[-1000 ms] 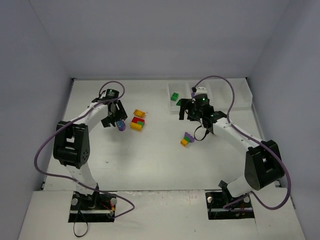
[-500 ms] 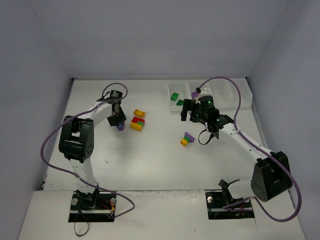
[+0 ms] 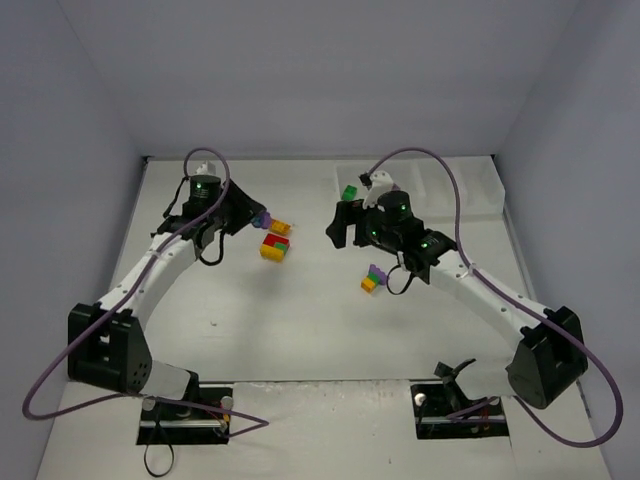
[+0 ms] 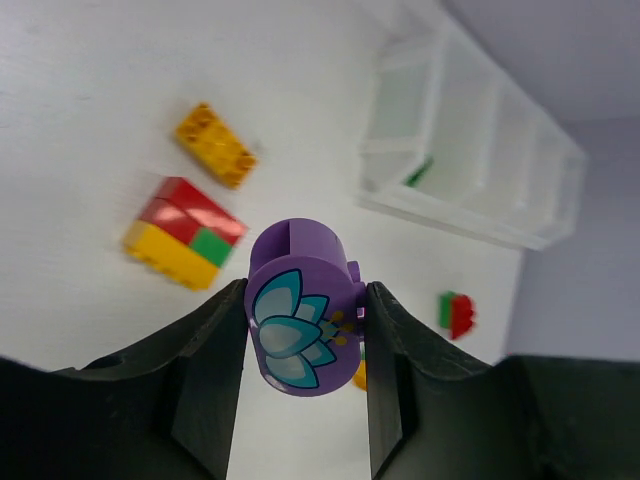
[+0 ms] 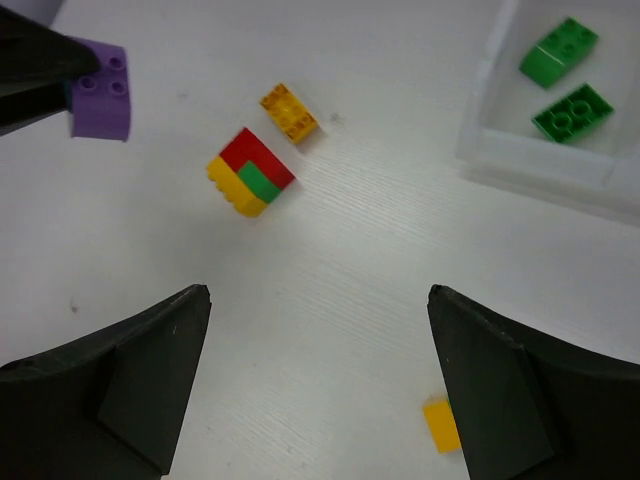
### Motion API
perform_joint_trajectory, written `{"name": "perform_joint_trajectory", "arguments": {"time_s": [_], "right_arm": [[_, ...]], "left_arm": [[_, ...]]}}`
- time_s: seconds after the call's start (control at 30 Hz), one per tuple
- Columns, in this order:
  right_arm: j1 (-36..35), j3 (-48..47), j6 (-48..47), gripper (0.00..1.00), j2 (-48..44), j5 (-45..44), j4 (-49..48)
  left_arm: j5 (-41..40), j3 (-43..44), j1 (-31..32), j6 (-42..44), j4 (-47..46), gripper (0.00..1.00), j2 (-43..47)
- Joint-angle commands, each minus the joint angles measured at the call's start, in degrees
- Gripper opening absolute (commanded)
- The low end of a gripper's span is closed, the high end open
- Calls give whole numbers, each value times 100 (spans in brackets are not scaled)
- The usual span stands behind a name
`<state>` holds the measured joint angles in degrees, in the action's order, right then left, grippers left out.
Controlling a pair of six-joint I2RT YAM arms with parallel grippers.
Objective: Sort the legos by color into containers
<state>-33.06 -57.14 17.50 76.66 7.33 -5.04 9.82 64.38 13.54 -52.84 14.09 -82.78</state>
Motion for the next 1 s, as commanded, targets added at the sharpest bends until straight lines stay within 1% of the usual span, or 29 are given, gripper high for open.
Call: {"name": "perform_joint_trajectory", "arguments": {"time_s": [0.0, 0.13, 0.17, 0.4, 0.53, 0.63, 0.73, 0.8, 0.83, 0.9, 0.93, 0.97], "right_arm": [[-262, -490, -298, 87, -231, 478, -918], [-500, -876, -633, 88, 58, 760, -1105], [-578, -1077, -660, 88, 120, 830, -1105], [-816, -1606, -774, 89, 673, 717, -1298], [-904, -1817, -774, 89, 894, 612, -1359], [-930, -1879, -748, 88, 1008, 577, -1438], [-948, -1897, -748, 84, 1105, 445, -1474], [-939, -1888, -756, 78, 1166, 392, -1526], [-948, -1871, -765, 70, 1167, 374, -1570], [-948, -1862, -765, 61, 1202, 357, -1658], [-939, -1853, -765, 54, 1202, 330, -1693], [-939, -1853, -765, 36, 1202, 269, -1746]], "left_arm": [[705, -83, 183, -910, -1100, 5, 534], [819, -83, 350, -1298, -1312, 5, 816], [811, -83, 395, -1386, -1538, 5, 912], [705, -92, 711, -1817, -1786, 5, 1106], [652, -162, 825, -1923, -1936, 5, 1185], [617, -189, 878, -1958, -1988, 5, 1256], [617, -198, 913, -1985, -2024, 5, 1265], [608, -215, 940, -1993, -2050, 5, 1273], [600, -215, 957, -1993, -2050, 5, 1256], [608, -233, 975, -1967, -2059, 5, 1230], [608, -250, 984, -1976, -2059, 5, 1212], [600, -277, 984, -1967, -2076, 5, 1212]]}}
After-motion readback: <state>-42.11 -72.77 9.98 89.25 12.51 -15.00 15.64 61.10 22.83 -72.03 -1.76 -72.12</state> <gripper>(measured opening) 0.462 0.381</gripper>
